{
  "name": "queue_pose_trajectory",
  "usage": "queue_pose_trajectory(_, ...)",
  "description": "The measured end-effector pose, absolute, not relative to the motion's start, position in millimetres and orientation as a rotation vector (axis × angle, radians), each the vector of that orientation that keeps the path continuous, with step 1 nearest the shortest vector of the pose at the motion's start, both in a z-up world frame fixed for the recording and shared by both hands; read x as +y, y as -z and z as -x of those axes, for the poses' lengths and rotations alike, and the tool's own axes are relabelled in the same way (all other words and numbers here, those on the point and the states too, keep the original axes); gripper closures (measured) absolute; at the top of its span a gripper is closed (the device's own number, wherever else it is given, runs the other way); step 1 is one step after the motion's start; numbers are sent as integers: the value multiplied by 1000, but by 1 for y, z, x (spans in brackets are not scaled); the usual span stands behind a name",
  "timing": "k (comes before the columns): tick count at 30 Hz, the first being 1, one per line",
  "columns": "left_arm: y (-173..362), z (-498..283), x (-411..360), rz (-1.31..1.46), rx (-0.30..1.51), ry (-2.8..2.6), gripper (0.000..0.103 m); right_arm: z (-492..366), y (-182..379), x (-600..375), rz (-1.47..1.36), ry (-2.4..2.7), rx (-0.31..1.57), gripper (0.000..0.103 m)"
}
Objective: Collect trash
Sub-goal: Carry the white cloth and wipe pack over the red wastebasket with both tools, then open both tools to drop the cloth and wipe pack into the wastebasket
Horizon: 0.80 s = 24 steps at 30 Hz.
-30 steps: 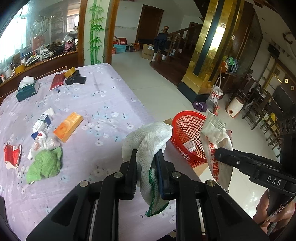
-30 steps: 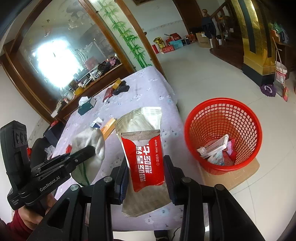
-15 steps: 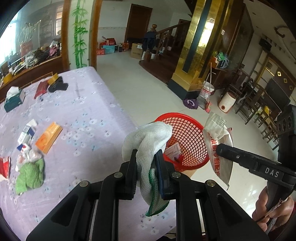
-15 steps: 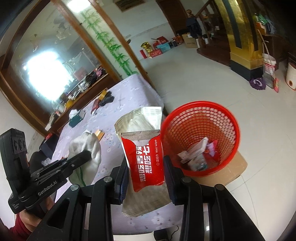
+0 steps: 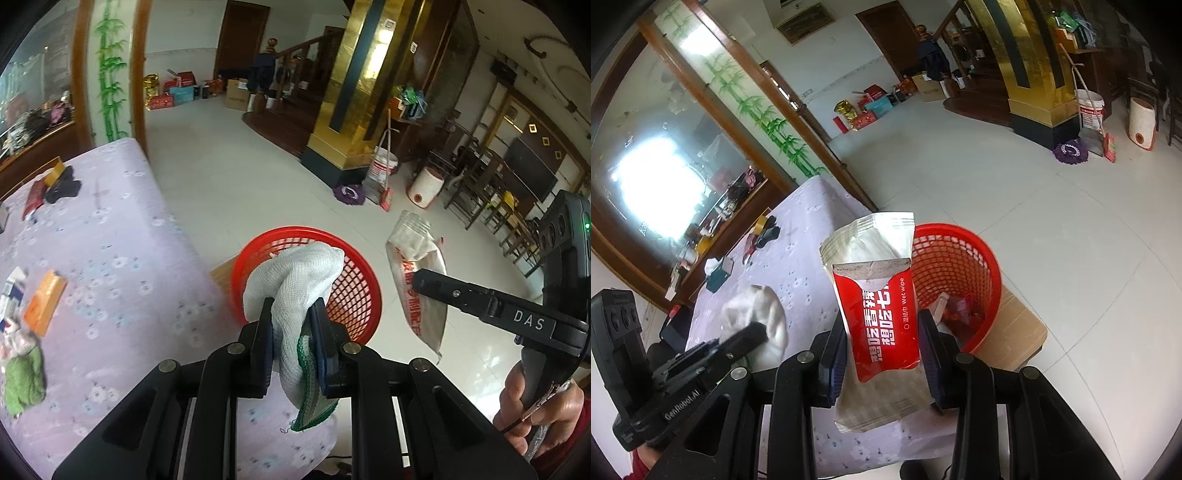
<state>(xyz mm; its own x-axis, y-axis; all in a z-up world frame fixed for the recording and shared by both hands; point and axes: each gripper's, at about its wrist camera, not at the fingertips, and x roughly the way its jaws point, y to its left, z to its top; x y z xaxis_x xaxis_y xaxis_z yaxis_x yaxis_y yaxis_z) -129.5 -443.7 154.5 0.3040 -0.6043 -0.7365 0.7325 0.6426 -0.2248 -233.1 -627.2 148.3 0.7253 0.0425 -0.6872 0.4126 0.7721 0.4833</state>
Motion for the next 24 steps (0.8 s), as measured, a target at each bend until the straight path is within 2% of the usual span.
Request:
queue_pose_trajectory(13, -130, 98, -499, -147, 978, 882, 84, 190, -131, -667, -675, 237, 778, 62)
queue_pose_trajectory(16, -127, 94, -506, -143, 987, 880, 77, 178, -127, -673, -682, 238, 785, 61)
queue_pose_trajectory(17, -127, 92, -507, -143, 989, 875, 66, 177, -125, -676, -681, 243, 786, 59)
queue_pose_trajectory(18, -127, 91, -507, -138, 988, 865, 59, 173, -124, -677, -682, 247, 792, 52)
queue_pose_trajectory(19, -128, 90, -505, -127, 984, 856, 47, 171, -123, -679, -684, 246, 795, 49)
queue_pose_trajectory(20, -129, 89, -504, -117, 979, 852, 45, 171, -123, -681, -688, 248, 792, 41)
queue_pose_trajectory(21, -131, 89, -502, -109, 976, 852, 45, 171, -123, -683, -692, 251, 784, 39)
queue_pose_trajectory(24, -133, 87, -495, -94, 991, 852, 45, 174, -125, -687, -689, 256, 774, 39)
